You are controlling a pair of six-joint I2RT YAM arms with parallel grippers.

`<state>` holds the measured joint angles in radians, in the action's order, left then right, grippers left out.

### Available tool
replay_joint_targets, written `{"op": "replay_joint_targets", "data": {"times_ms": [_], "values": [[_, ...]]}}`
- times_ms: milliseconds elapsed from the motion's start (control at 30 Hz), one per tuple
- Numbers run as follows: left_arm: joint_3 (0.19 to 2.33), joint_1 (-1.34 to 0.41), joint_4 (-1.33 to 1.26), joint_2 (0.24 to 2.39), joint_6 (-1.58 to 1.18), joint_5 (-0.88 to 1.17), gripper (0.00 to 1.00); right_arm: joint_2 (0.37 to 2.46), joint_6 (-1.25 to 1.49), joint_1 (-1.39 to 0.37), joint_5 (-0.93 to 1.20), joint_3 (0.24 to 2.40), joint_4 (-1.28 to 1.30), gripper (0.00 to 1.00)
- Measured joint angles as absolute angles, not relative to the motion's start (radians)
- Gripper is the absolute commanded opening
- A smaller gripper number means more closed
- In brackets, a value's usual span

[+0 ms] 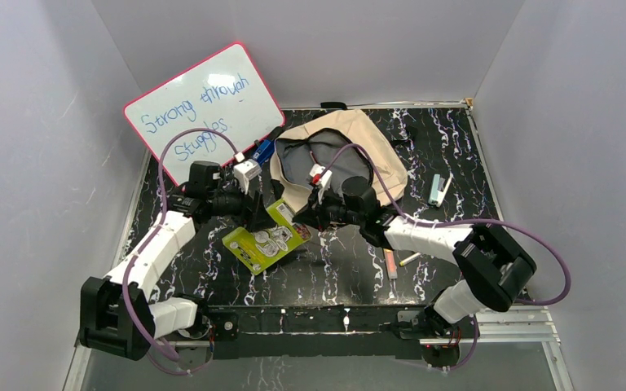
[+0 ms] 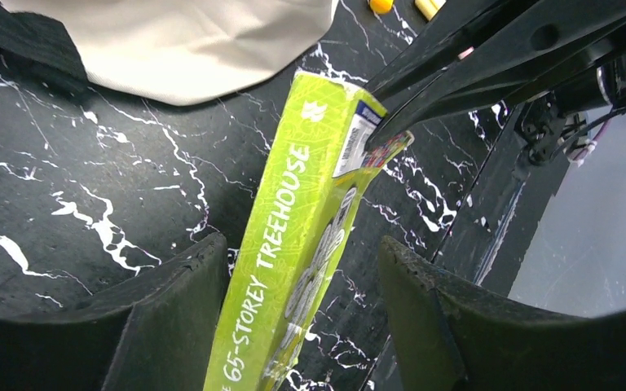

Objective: Pack the student bag
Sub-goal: Pick up the book from the center of the board.

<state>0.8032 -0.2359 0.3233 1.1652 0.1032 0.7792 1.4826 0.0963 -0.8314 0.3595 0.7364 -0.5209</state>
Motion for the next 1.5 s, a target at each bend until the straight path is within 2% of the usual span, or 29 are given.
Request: {"op": "replay_joint_targets", "data": {"times_ms": [433,600,667,800,867,900,1100,1300,1500], "values": [[0.809,-0.264,0.373,1.222,0.155,0.794,0.40,1.459,0.073,-0.831,0.373,0.726,-0.521,0.00],[0.816,-0.267,0.382,1.221,0.176,0.823,0.06,1.446,0.058,-0.830,0.374,0.723,-0.518,0.00],[0.821,-0.273,0.389,1.220,0.176,0.839,0.00,1.444,0.050,-0.826,0.375,0.723,-0.515,0.01],[0.833,-0.277,0.397,1.219,0.186,0.850,0.00,1.413,0.043,-0.825,0.373,0.723,-0.491,0.21],[0.843,-0.279,0.399,1.216,0.191,0.854,0.00,1.390,0.039,-0.825,0.368,0.724,-0.470,0.48],[0.848,-0.281,0.399,1.212,0.195,0.854,0.00,1.378,0.040,-0.825,0.366,0.725,-0.457,0.56],[0.854,-0.284,0.415,1.122,0.225,0.761,0.00,1.244,0.058,-0.825,0.307,0.758,-0.388,0.90],[0.845,-0.284,0.323,0.969,0.235,0.644,0.00,1.095,0.200,-0.825,0.124,0.791,-0.344,0.96],[0.753,-0.285,0.147,0.807,0.262,0.570,0.00,1.095,0.376,-0.824,-0.072,0.857,-0.204,0.97]]}}
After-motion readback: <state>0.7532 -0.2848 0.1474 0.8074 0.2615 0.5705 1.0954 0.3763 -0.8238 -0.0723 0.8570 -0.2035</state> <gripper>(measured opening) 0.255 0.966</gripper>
